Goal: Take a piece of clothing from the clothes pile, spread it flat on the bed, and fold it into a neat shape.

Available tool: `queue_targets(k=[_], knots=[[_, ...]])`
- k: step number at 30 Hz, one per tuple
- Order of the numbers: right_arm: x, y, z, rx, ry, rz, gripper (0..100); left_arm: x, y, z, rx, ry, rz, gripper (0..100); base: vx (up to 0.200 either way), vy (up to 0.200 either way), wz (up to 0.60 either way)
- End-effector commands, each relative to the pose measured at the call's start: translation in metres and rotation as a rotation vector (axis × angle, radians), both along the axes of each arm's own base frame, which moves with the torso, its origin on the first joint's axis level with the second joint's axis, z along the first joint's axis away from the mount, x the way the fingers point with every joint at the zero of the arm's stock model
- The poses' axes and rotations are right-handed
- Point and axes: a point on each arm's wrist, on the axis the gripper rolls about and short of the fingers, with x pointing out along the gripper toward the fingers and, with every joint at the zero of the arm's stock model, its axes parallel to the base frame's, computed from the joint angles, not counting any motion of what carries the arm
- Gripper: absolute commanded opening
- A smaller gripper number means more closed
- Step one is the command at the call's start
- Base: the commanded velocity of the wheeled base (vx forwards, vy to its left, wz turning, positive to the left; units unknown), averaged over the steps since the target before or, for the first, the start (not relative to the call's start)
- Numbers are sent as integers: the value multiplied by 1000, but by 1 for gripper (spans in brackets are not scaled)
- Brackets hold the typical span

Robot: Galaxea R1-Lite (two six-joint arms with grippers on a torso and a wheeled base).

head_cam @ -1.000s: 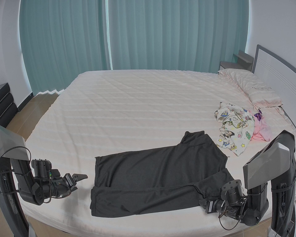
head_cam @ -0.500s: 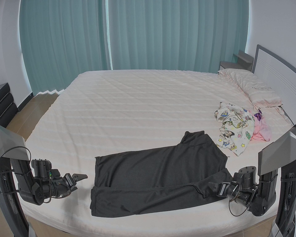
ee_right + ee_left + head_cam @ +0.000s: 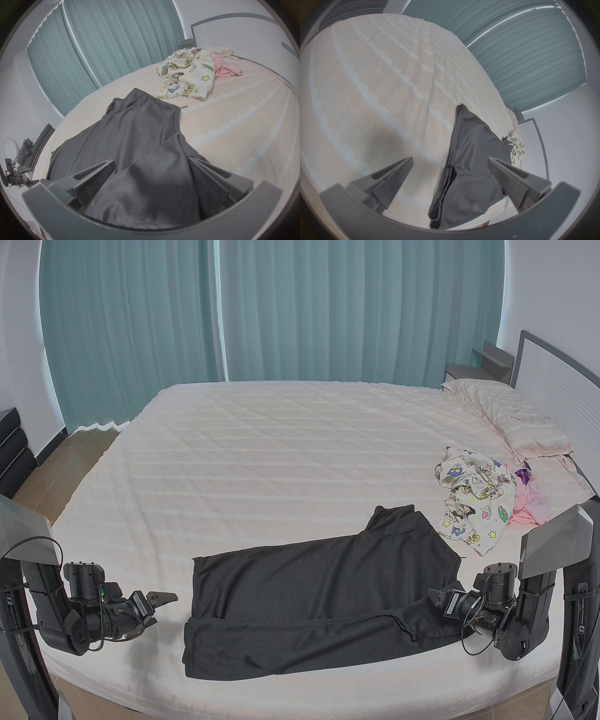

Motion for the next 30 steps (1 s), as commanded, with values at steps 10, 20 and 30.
queue_targets(k=[10, 20, 30], knots=[[10, -10, -9, -40, 20, -19, 0, 0, 0, 0, 1, 1, 2, 100, 0, 0, 0], [13, -15, -8, -45, 5, -29, 0, 0, 0, 0, 0, 0, 1, 100, 0, 0, 0], [9, -14, -5, -29, 0, 6, 100, 0, 0, 0, 1, 0, 2, 100, 0, 0, 0]])
